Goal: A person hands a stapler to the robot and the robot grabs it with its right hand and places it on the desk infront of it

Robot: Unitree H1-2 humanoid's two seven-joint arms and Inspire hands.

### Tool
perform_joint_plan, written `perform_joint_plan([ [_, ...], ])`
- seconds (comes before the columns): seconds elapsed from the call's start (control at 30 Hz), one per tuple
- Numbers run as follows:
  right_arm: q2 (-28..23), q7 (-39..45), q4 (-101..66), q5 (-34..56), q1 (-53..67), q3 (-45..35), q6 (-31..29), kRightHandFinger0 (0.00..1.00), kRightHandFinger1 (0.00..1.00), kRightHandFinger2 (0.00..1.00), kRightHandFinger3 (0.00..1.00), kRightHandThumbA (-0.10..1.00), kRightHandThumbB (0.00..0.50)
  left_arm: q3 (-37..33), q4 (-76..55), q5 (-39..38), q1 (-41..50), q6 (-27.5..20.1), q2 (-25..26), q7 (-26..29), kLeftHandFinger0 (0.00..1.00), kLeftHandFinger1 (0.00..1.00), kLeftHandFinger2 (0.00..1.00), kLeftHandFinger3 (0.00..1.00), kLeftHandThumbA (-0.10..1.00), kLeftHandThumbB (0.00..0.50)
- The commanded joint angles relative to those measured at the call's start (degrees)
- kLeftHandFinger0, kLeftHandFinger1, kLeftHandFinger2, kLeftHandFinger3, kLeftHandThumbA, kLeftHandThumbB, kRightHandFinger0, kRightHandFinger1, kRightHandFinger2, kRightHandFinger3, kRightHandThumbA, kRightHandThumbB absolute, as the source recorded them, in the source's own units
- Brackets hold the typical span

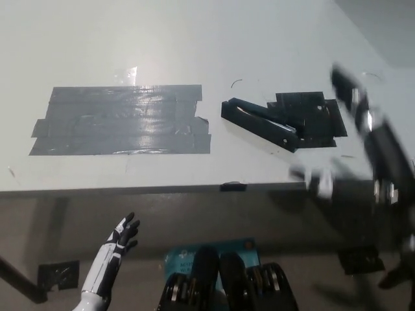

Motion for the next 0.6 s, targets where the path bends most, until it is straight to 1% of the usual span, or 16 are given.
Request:
perform_joint_plan([
  [0.0,5.22,-3.66,2.20,6.57,12.19,1.41,-12.64,1.00,1.00,1.00,1.00,1.00,0.223,-0.19,0.34,-3.18,0.89,-5.45,-0.39,-1.80,1.00,1.00,1.00,1.00,1.00,0.500],
  [0.03,5.74,-4.03,4.64,5.63,13.84,1.80,-14.21,1.00,1.00,1.00,1.00,1.00,0.227,-0.26,0.41,-3.25,1.52,-5.90,-0.33,-1.83,1.00,1.00,1.00,1.00,1.00,0.499],
  [0.07,5.86,-3.94,6.58,5.24,14.92,2.04,-15.17,1.00,1.00,1.00,1.00,1.00,0.209,-0.26,0.42,-3.43,1.90,-6.06,-0.30,-1.94,1.00,1.00,1.00,1.00,1.00,0.497],
  [0.1,5.83,-3.93,8.24,4.87,15.48,2.17,-15.49,1.00,1.00,1.00,1.00,1.00,0.216,-0.24,0.32,-3.54,2.04,-5.96,-0.31,-2.01,1.00,1.00,1.00,1.00,1.00,0.490],
  [0.17,5.88,-3.91,13.28,4.58,16.43,2.05,-16.66,1.00,1.00,1.00,1.00,1.00,0.218,-0.08,-0.14,-3.76,2.26,-5.47,-0.49,-2.07,1.00,1.00,1.00,1.00,1.00,0.496],
  [0.23,6.16,-4.06,17.14,5.27,16.76,1.40,-17.50,1.00,1.00,1.00,1.00,1.00,0.260,-0.24,0.10,-3.23,2.06,-5.67,-0.48,-1.94,1.00,1.00,1.00,1.00,1.00,0.500],
  [0.27,6.16,-4.48,20.10,5.22,16.78,1.04,-18.89,1.00,1.00,1.00,1.00,1.00,0.244,-0.44,0.52,-2.93,1.79,-5.95,-0.50,-1.94,1.00,1.00,1.00,1.00,1.00,0.500],
  [0.3,5.99,-4.76,21.93,4.80,16.45,1.04,-20.05,1.00,1.00,1.00,1.00,1.00,0.239,-0.44,0.77,-2.85,1.57,-6.17,-0.50,-1.88,1.00,1.00,1.00,1.00,1.00,0.500],
  [0.33,5.82,-4.89,22.92,4.38,16.29,1.16,-20.57,1.00,1.00,1.00,1.00,1.00,0.227,-0.43,0.79,-2.78,1.62,-6.28,-0.53,-1.82,1.00,1.00,1.00,1.00,1.00,0.500],
  [0.37,5.31,-5.06,23.94,3.09,15.91,1.61,-20.33,1.00,1.00,1.00,1.00,1.00,0.198,-0.42,0.51,-2.78,1.69,-5.59,-0.62,-1.78,1.00,1.00,1.00,1.00,1.00,0.500],
  [0.4,5.15,-5.16,24.28,2.64,15.74,1.79,-20.28,1.00,1.00,1.00,1.00,1.00,0.191,-0.42,0.40,-2.77,1.69,-5.32,-0.65,-1.75,1.00,1.00,1.00,1.00,1.00,0.500],
  [0.43,4.96,-5.28,24.62,2.10,15.50,2.03,-20.10,1.00,1.00,1.00,1.00,1.00,0.187,-0.43,0.31,-2.61,1.59,-5.16,-0.65,-1.67,1.00,1.00,1.00,1.00,1.00,0.500],
  [0.47,4.76,-5.32,25.17,1.65,15.08,2.33,-20.02,1.00,1.00,1.00,1.00,1.00,0.207,-0.37,0.37,-2.71,1.36,-5.28,-0.56,-1.74,1.00,1.00,1.00,1.00,1.00,0.496],
  [0.5,4.60,-5.36,25.68,1.41,14.72,2.57,-20.18,1.00,1.00,1.00,1.00,1.00,0.198,-0.28,0.41,-2.89,1.12,-5.34,-0.48,-1.82,1.00,1.00,1.00,1.00,1.00,0.499],
  [0.57,4.27,-5.42,26.48,0.75,14.33,2.97,-20.49,1.00,1.00,1.00,1.00,1.00,0.201,-0.18,0.58,-2.98,0.82,-5.74,-0.40,-1.83,1.00,1.00,1.00,1.00,1.00,0.494],
])
